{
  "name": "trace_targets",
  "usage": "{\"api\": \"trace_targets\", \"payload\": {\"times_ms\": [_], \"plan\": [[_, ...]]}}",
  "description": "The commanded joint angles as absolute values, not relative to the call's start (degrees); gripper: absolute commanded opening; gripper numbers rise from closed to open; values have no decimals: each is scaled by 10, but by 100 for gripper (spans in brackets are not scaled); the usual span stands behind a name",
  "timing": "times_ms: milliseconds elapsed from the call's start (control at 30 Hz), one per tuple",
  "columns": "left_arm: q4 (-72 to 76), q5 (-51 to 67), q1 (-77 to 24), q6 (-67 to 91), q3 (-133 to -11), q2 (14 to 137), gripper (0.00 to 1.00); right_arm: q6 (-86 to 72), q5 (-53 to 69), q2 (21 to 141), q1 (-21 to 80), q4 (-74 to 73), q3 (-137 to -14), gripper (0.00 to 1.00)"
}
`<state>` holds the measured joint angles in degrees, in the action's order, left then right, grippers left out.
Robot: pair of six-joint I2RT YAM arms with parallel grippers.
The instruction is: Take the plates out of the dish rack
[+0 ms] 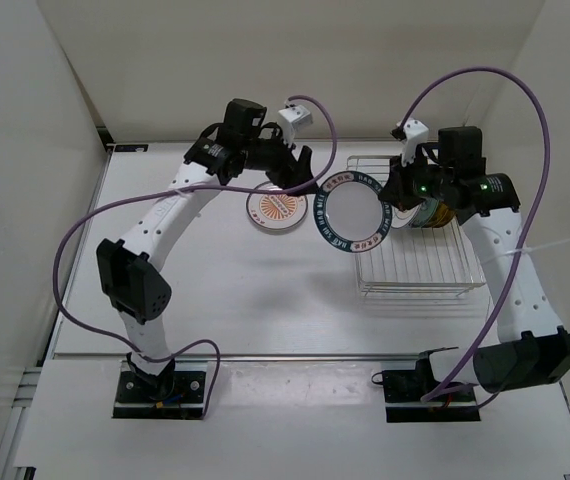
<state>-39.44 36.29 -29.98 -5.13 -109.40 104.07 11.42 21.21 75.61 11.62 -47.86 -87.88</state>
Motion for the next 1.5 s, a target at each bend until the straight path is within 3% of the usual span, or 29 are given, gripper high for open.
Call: {"api": "trace_targets", "payload": {"times_ms": [0,267,333,467,567,700,767,800,900,933,1000,1233,1467], "plan": [[-394,417,-308,-32,-1138,1067,94,131,316,717,102,-444,-880,0],[-388,417,-334,-9,-1149,1099,91,120,370,712,76,-428,-867,0],[-388,425,-334,-9,-1149,1099,82,114,365,712,76,-428,-867,0],[-382,425,-334,-4,-1155,1099,50,114,353,717,76,-423,-873,0],[-382,414,-334,-4,-1155,1099,40,108,353,723,76,-423,-873,0],[-382,409,-334,2,-1155,1099,11,103,348,729,76,-423,-873,0],[-382,403,-334,2,-1155,1099,11,103,354,729,76,-423,-867,0],[-382,403,-334,16,-1155,1099,11,103,354,735,76,-423,-861,7],[-353,386,-324,40,-1118,1079,11,98,314,742,76,-417,-842,50],[-339,381,-304,66,-1080,1071,11,98,296,749,76,-417,-842,57],[-310,381,-279,94,-1047,1053,11,84,260,764,69,-403,-828,83],[-272,433,-131,163,-996,1057,11,55,197,769,25,-369,-817,91],[-286,487,-55,198,-1065,1200,11,55,172,764,25,-369,-817,91]]}}
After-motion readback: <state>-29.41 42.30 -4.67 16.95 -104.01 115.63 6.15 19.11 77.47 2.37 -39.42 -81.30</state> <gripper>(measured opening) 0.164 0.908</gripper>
